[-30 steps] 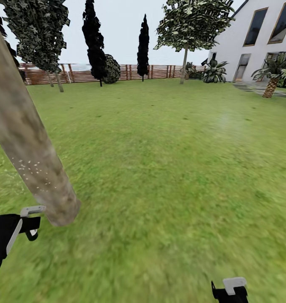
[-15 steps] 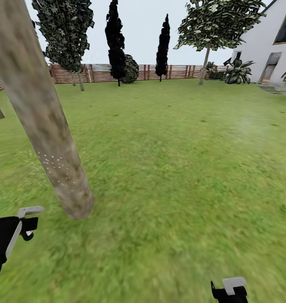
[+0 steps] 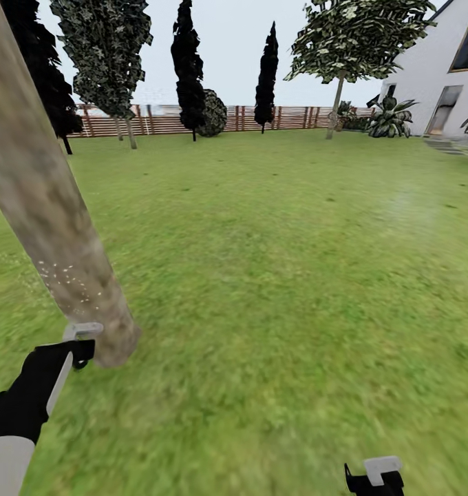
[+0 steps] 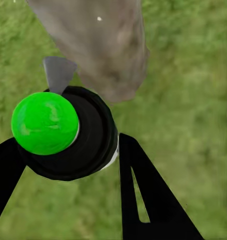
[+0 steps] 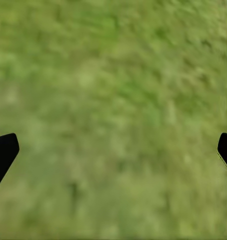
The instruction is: In the garden, pick up the pesticide atomizer on the floor and spray pesticide onto both trees until each tree trunk is fully covered.
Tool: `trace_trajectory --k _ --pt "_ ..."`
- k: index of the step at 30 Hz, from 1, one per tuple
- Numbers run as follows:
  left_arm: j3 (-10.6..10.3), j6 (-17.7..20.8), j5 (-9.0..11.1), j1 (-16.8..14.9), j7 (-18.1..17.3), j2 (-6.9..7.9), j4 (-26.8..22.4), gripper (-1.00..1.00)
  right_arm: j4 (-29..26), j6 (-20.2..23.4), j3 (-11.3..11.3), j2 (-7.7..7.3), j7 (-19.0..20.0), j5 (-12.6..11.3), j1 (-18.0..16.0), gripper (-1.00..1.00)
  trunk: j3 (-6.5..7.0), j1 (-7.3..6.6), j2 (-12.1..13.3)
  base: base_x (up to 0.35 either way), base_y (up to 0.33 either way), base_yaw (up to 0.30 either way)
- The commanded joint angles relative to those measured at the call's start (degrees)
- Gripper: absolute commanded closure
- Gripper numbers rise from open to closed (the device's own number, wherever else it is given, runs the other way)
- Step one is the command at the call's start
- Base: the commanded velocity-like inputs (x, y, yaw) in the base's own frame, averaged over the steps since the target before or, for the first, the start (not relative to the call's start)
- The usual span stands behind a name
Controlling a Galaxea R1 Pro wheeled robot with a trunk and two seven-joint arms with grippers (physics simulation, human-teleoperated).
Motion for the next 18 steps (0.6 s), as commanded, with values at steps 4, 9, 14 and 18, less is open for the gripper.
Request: trace_trajectory --k 4,9,14,18 --pt "1.36 0.42 -0.30 0.02 0.34 -0.17 -1.19 1.00 0.12 -0.18 -0.29 0.01 -0.30 0.59 -0.05 -1.00 -0.05 -0.01 -0.02 0.126 -0.255 0.168" --pt "1.38 0.21 -0.25 0.02 0.42 -0.41 -1.40 1.00 0.12 -0.19 -0.29 0.01 -0.32 0.60 -0.05 -1.00 -0.05 -0.01 -0.02 0.224 -0.197 0.270" --pt "1.46 0.37 -0.25 0.02 0.43 -0.35 -1.87 1.00 0.12 -0.18 -0.29 0.01 -0.31 0.58 -0.05 -1.00 -0.05 -0.01 -0.02 0.127 -0.236 0.276" --pt "1.39 0.35 -0.25 0.02 0.43 -0.41 -2.12 1.00 0.12 -0.18 -0.29 0.01 -0.30 0.60 -0.05 -1.00 -0.05 -0.01 -0.02 0.006 -0.269 0.276"
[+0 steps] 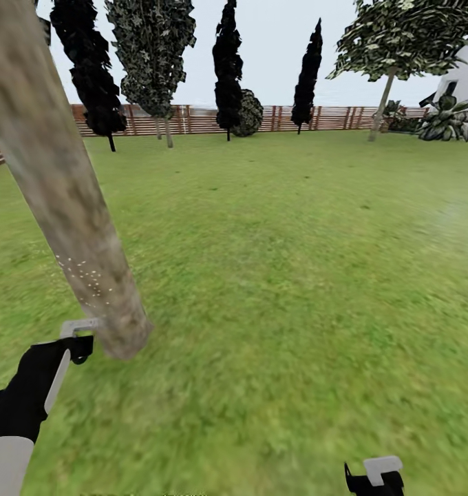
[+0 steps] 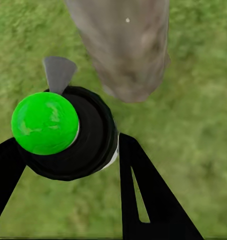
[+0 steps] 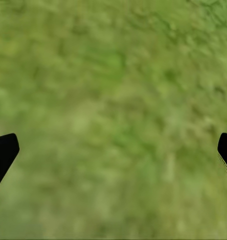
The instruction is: In the garden, pick up the pesticide atomizer on the floor and spray pesticide onto both trees until each tree trunk is fully covered.
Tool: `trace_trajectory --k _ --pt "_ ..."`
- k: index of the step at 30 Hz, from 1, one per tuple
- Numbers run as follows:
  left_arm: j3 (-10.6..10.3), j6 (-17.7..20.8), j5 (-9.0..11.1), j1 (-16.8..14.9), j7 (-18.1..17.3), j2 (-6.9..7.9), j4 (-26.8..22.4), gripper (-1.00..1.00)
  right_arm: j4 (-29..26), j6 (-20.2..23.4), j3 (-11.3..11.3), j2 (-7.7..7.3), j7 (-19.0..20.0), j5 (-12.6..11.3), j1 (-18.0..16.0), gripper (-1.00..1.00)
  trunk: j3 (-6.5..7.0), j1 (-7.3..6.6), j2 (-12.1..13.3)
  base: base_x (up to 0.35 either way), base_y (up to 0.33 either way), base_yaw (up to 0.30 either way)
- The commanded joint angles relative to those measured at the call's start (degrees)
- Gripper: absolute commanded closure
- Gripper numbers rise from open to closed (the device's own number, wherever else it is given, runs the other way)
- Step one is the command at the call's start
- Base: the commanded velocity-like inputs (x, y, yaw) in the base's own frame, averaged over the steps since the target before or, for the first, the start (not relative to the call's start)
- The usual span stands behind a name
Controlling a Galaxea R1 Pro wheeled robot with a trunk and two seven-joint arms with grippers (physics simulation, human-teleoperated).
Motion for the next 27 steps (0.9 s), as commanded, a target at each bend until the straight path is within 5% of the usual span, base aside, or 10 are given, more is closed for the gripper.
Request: trace_trajectory --k 1,20,27 --pt "-0.07 0.30 -0.39 -0.05 0.36 -0.01 -0.07 1.00 0.09 -0.19 -0.30 0.00 -0.28 0.61 -0.04 -1.00 -0.05 -0.01 -0.02 0.001 -0.270 0.276" --pt "-0.36 0.36 -0.31 -0.05 0.36 -0.27 0.08 1.00 0.09 -0.25 -0.30 0.01 -0.28 0.60 -0.04 -1.00 -0.05 -0.01 -0.02 0.142 -0.238 0.276" --pt "-0.37 0.28 -0.36 -0.05 0.36 -0.71 0.10 1.00 0.09 -0.28 -0.30 -0.09 -0.31 0.64 -0.04 -1.00 -0.05 -0.01 -0.02 0.240 -0.187 0.038"
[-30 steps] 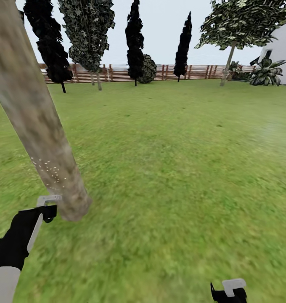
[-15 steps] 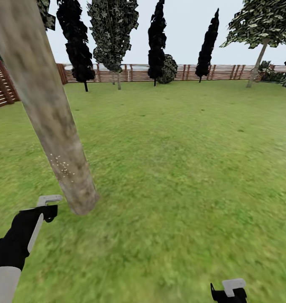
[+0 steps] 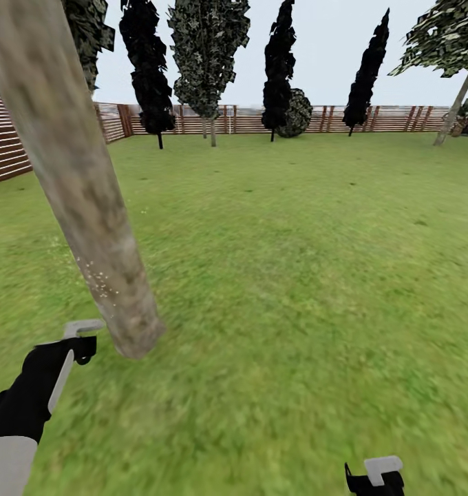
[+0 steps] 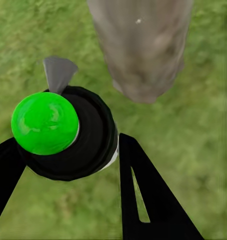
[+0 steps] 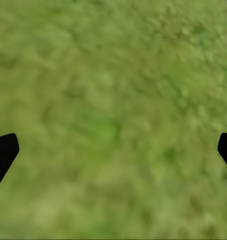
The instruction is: In the garden, pick up the pesticide atomizer on the floor and spray pesticide onto both trees until each tree trunk is fully covered.
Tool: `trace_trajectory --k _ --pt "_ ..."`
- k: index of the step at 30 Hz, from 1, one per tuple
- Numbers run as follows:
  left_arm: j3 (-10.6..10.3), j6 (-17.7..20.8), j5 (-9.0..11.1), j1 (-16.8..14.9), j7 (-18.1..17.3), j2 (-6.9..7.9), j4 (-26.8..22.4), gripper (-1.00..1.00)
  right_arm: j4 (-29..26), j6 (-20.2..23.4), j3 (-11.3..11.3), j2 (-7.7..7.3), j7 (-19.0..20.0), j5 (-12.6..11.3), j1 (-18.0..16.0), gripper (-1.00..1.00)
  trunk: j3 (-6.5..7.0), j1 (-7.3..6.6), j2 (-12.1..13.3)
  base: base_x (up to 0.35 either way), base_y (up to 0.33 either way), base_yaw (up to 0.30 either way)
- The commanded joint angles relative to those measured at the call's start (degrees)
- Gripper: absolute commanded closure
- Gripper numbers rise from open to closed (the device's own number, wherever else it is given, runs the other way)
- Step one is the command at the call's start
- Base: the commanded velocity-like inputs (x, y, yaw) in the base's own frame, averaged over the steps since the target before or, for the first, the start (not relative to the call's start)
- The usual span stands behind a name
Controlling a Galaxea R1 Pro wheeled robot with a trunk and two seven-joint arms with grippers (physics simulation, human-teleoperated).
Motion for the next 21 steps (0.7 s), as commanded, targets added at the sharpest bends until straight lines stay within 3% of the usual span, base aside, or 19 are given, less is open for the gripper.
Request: trace_trajectory --k 1,9,17,21 --pt "-0.05 0.31 -0.43 -0.03 0.36 -0.05 -0.08 1.00 0.10 -0.19 -0.29 0.00 -0.27 0.61 -0.05 -1.00 -0.05 0.02 -0.02 0.240 -0.187 0.000" --pt "-0.02 0.31 -0.44 -0.03 0.36 -0.02 -0.08 1.00 0.10 -0.19 -0.29 0.09 -0.32 0.57 -0.05 -1.00 -0.05 0.02 -0.02 0.228 -0.198 0.011" --pt "-0.02 0.31 -0.44 -0.03 0.36 -0.02 -0.08 1.00 0.10 -0.19 -0.29 0.09 -0.31 0.60 -0.05 -1.00 -0.05 0.02 -0.02 0.203 -0.212 0.260" --pt "-0.02 0.31 -0.44 -0.03 0.36 0.00 -0.08 1.00 0.10 -0.19 -0.29 0.09 -0.28 0.59 -0.05 -1.00 -0.05 0.02 -0.02 0.187 -0.222 0.085"
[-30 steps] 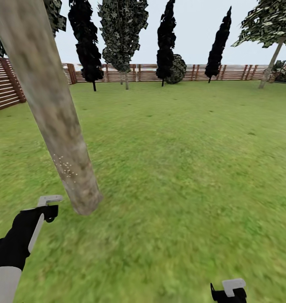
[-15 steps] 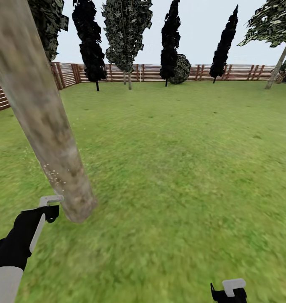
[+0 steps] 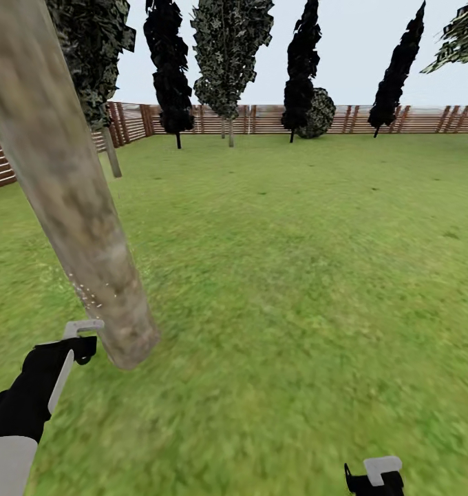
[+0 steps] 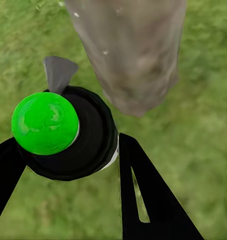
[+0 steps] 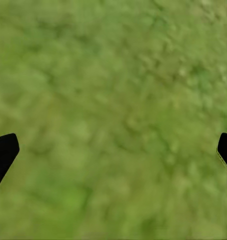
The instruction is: In the garden, pick up the pesticide atomizer on the floor and spray pesticide onto both trees until each tree trunk is fully covered.
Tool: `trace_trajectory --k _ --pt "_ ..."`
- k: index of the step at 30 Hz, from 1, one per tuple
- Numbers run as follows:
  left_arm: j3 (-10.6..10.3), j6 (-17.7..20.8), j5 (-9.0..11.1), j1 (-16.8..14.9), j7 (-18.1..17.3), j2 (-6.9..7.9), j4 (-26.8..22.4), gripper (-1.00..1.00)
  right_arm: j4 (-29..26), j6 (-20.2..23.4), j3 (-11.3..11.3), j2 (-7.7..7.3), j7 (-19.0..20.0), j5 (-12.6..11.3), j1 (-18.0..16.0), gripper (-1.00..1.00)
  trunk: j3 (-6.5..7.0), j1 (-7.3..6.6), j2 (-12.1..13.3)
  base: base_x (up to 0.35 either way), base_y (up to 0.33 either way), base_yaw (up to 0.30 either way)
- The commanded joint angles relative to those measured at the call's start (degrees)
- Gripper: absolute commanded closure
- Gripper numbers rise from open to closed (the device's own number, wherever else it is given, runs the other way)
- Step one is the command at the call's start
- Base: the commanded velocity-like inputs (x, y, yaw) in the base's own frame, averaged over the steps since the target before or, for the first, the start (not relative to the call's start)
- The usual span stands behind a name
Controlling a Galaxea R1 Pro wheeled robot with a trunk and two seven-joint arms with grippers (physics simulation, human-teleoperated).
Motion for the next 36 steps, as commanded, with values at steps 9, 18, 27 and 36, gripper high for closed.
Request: trace_trajectory --k 9,18,27,36 --pt "-0.06 0.31 -0.38 -0.03 0.36 0.01 -0.25 1.00 0.10 -0.19 -0.29 0.00 -0.34 0.62 -0.05 -1.00 -0.05 0.01 -0.02 0.106 -0.249 0.044" --pt "-0.06 0.31 -0.41 -0.03 0.36 0.00 -0.25 1.00 0.10 -0.19 -0.29 0.00 -0.33 0.63 -0.05 -1.00 -0.05 0.01 -0.02 0.029 -0.272 0.271" --pt "-0.06 0.31 -0.38 -0.03 0.36 -0.13 -0.22 1.00 0.10 -0.19 -0.29 0.00 -0.30 0.62 -0.05 -1.00 -0.05 0.01 -0.02 0.188 -0.241 0.099" --pt "-0.12 0.31 -0.38 -0.03 0.36 -0.16 -0.09 1.00 0.10 -0.19 -0.29 0.00 -0.32 0.62 -0.05 -1.00 -0.05 0.01 -0.02 0.182 -0.234 0.063"
